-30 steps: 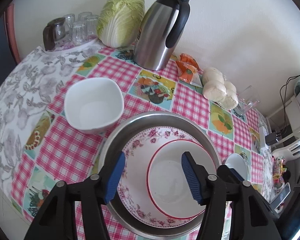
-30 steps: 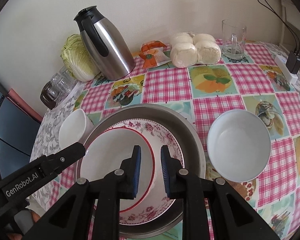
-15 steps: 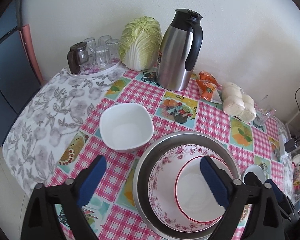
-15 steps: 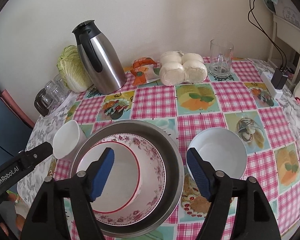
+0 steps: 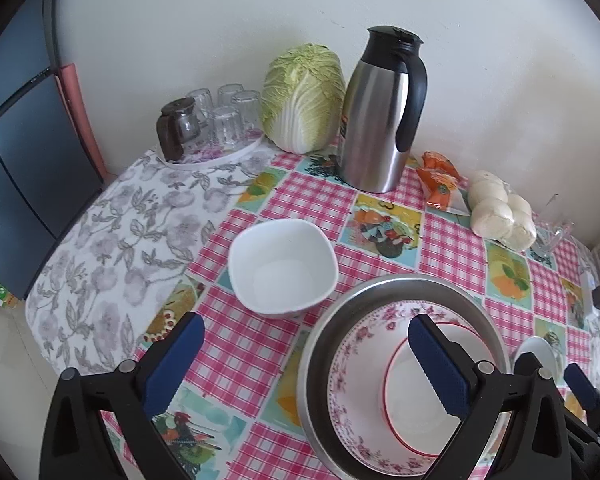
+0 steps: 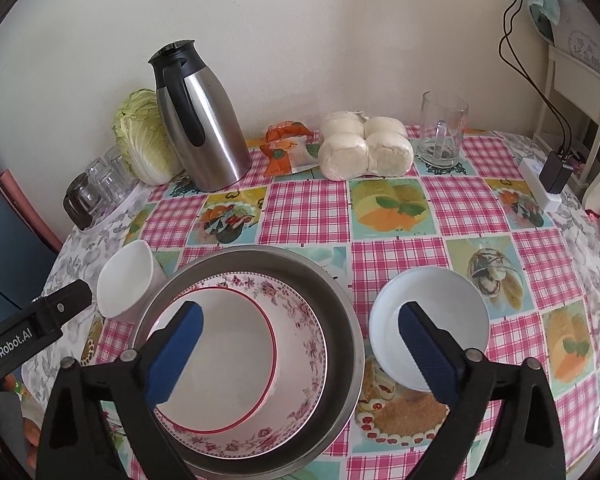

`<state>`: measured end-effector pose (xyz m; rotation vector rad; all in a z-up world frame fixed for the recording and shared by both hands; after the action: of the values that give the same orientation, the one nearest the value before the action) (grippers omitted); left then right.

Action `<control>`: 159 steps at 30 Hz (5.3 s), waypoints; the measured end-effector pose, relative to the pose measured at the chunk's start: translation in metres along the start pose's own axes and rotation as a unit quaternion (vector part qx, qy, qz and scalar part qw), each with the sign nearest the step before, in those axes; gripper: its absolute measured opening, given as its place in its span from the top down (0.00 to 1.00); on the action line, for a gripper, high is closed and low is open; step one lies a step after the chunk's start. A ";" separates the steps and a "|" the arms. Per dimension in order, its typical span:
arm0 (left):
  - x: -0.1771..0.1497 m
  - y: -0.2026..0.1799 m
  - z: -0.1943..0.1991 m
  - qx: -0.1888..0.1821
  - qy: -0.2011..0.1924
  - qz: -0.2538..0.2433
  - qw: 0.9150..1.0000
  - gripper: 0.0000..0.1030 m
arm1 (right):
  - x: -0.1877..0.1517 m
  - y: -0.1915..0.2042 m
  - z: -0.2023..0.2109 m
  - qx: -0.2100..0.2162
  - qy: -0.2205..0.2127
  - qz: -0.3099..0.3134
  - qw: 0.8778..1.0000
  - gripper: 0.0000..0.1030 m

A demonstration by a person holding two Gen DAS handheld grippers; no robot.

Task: Organize plates and bowls
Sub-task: 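Open both tools and lift them away from the bowl, then move both tools to the rim of the square white bowl, then close both tools on the square white bowl rim, then lift the square white bowl and carry it over the steel basin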

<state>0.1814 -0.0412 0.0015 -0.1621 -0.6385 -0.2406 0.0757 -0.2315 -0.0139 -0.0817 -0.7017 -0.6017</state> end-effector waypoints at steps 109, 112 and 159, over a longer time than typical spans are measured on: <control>0.001 0.106 -0.166 -0.101 0.063 0.187 0.975 0.64 | -0.004 0.197 -0.144 0.025 0.116 0.119 0.986 0.75; -0.002 0.104 -0.169 -0.109 0.068 0.192 0.973 0.64 | -0.007 0.198 -0.149 0.026 0.123 0.116 0.985 0.80; 0.031 0.070 0.035 -0.121 -0.064 0.087 0.987 0.88 | 0.003 0.185 0.046 0.129 -0.017 0.084 0.988 0.87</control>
<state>0.2041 0.0288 0.0428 -0.4675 -0.7180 -0.1387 0.1519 -0.0669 0.0461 0.0889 -0.7921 -0.3456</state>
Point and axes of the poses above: each gripper's, at about its wrist camera, not at the fingertips, and z roughly against the way its jaws point, y to its left, x to its top, the point moved 9 cm from there along -z, roughly the way its jaws point, and after that the axes turned 3 degrees about -x, right-handed, at the moved point
